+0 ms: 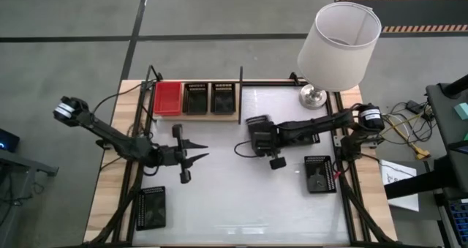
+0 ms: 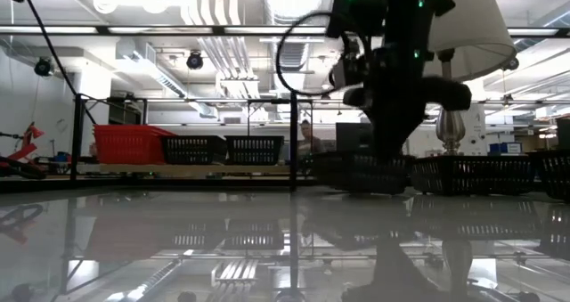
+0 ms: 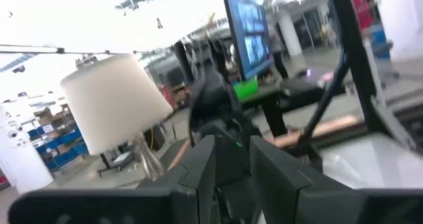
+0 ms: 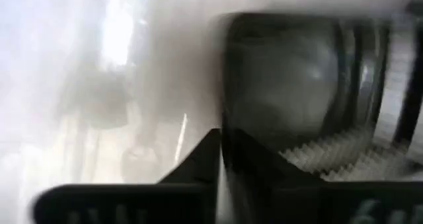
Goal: Stack baskets on shelf by color
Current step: Stack the black basket on top of the right black basket on the shelf
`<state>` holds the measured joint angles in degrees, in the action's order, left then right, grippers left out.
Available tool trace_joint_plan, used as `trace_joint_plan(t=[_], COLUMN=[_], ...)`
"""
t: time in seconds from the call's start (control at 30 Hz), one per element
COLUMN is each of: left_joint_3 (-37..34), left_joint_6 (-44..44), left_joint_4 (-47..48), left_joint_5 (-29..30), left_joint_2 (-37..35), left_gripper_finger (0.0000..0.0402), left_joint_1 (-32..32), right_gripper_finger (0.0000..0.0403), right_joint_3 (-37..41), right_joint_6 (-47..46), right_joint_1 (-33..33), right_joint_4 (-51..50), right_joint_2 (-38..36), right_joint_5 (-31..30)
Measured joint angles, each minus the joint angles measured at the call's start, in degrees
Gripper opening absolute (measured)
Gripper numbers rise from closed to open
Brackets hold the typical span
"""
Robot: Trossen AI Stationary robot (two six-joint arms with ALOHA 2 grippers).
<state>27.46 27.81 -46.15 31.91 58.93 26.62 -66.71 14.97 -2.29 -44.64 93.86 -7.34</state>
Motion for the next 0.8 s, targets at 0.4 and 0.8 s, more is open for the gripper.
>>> trace_joint_plan(t=[0.4, 0.8], left_joint_3=[-1.83, -2.79], left_joint_6=[-0.46, -0.57], left_joint_4=[0.25, -0.02], left_joint_5=[1.41, 1.44], left_joint_2=[-8.26, -10.76], left_gripper_finger=[0.008, 0.0079], left_joint_1=[3.9, 4.65], right_gripper_finger=[0.0013, 0.0012], right_joint_3=[-10.83, -20.05], right_joint_6=[-12.93, -5.55], right_joint_1=[-12.29, -8.82], right_joint_4=[5.77, 17.54], right_joint_2=[0.0, 0.0], right_joint_5=[0.08, -12.68])
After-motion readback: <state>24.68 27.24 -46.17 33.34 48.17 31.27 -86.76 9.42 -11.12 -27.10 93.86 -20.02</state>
